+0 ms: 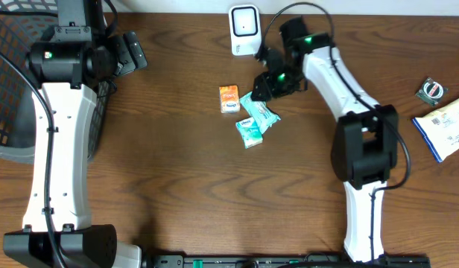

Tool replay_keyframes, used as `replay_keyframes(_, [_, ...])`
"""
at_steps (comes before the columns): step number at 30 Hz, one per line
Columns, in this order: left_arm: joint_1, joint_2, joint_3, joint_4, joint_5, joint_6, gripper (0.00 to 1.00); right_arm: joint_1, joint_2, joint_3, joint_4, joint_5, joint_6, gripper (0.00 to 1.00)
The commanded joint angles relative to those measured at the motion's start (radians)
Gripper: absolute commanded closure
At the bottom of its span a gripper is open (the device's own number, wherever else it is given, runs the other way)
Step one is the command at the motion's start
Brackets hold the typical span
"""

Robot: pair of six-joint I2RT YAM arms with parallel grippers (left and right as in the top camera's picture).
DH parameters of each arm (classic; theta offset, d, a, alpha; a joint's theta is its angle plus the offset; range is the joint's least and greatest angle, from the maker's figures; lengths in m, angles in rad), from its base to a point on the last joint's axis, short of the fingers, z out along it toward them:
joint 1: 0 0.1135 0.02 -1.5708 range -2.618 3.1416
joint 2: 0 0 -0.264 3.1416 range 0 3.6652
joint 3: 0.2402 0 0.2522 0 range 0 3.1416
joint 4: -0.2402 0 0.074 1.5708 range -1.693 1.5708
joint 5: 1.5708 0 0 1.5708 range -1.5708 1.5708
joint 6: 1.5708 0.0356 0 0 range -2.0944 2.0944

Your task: Scan the item barcode

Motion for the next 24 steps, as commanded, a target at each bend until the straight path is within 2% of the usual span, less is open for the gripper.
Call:
replay_keyframes(1, [-0.001,0.0,0.003,-0.002,-0.016,-0.002,0.02,0.039,0.022,-0.007,-0.01,0.094,0.022,0.45])
replay_keyframes(6, [-0.001,0.0,0.003,-0.002,-0.016,-0.002,0.02,0.079,0.027,-0.042,-0.011,0.219,0.044,0.44])
replay_keyframes(13, [-0.001,0.0,0.003,-0.002,-0.016,-0.002,0.02,0.089,0.027,-0.124,0.039,0.235,0.048,0.49])
replay_keyframes(15, [-0.001,0.0,0.003,-0.002,-0.016,-0.002,0.02,0.089,0.027,-0.153,0.056,0.234,0.047,0.6])
replay_keyframes(18, [-0.001,0.0,0.003,-0.002,-0.016,-0.002,0.02,0.089,0.027,-0.174,0.078,0.234,0.056,0.86])
replay_keyframes(20, [-0.001,0.0,0.003,-0.002,-0.016,-0.002,0.02,0.089,0.026,-0.173,0.09,0.234,0.068,0.97])
replay_keyframes(24, [-0.001,0.0,0.003,-0.002,-0.016,-0.002,0.02,0.089,0.025,-0.134,0.099,0.235,0.084,0.99])
